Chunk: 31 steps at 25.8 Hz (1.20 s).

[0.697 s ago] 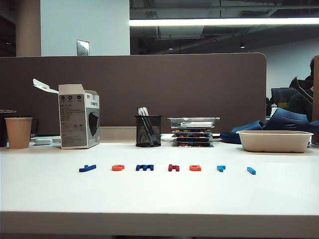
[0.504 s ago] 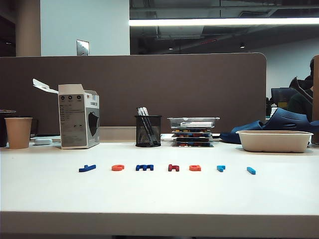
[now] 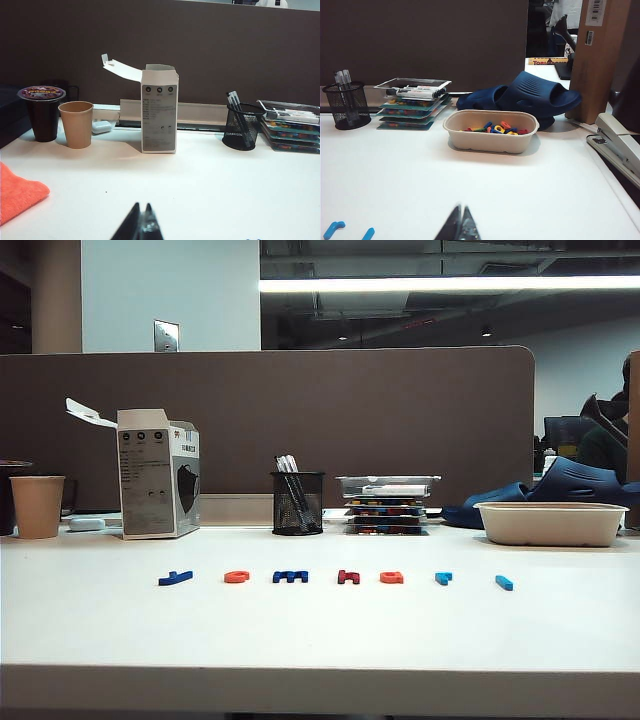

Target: Select the appropriate letters from the row of letter magnets placed on the table to arrange into the word "car".

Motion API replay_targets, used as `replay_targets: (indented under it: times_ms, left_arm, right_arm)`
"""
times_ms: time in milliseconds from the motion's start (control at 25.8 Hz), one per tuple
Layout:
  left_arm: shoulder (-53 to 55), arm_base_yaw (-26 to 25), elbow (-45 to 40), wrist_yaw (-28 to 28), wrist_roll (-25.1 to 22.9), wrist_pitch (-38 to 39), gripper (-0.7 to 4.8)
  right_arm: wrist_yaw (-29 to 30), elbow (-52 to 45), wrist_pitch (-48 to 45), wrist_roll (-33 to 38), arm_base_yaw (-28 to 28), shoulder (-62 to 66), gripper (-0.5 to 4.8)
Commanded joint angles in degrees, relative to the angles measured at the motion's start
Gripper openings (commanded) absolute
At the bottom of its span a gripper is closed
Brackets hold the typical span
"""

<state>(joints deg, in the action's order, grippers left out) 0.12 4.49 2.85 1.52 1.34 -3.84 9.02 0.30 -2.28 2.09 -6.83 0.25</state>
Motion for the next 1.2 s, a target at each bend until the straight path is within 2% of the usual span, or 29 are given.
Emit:
replay_targets:
  times_ms: [39,155,194,271,426,465,504,581,697,814,1007,1201]
  left_arm:
    - [0.0,0.04,0.61,-1.44,0.22,-2.82,-0.05]
    - [0.0,0.07,3.91,-5.81,0.22,-2.51,-0.05]
    - [0.0,0.07,7.15,-8.26,0.46,-0.61,-0.05]
    - [0.0,0.07,11.93,-9.29,1.51,3.78,-0.05]
    - [0.85,0.07,22.8,-9.29,2.6,15.1,-0.05]
    - [2.78,0.04,29.16,-9.29,3.32,21.53,-0.05]
    - [4.17,0.04,32.17,-9.33,4.61,24.35,-0.05]
    - [8.26,0.04,39.36,-9.31,7.56,30.91,-0.05]
    - [16.46,0.02,50.14,-10.1,8.55,39.67,-0.05]
    - [25.9,0.02,61.22,-14.67,9.99,47.41,-0.05]
    - [40.98,0.04,77.83,-25.53,11.69,58.07,-0.05]
    - [51.84,0.11,88.54,-30.99,18.91,63.67,-0.05]
  right_arm:
    - [0.07,-0.31,-0.98,-0.02,0.02,-0.37,-0.06]
    - [0.07,-0.31,-1.01,-0.02,0.02,-0.37,-0.06]
    - [0.07,-0.31,-0.98,-0.02,0.02,-0.37,-0.06]
    - [0.07,-0.31,-0.98,-0.02,0.02,-0.37,-0.06]
    - [0.07,-0.31,-0.98,-0.02,0.02,-0.37,-0.06]
    - [0.09,-0.31,-1.01,-0.02,0.02,-0.37,-0.06]
    - [0.07,-0.31,-0.98,-0.02,0.02,-0.37,-0.06]
    - [0.07,-0.31,-0.98,-0.02,0.02,-0.37,-0.06]
    - [0.09,-0.31,-0.98,-0.02,0.04,-0.37,-0.06]
    - [0.07,-0.31,-0.96,-0.02,0.04,-0.37,-0.06]
    - [0.07,-0.31,-0.98,0.0,0.04,-0.37,-0.06]
    - [0.04,-0.31,-0.92,0.0,0.04,-0.37,-0.06]
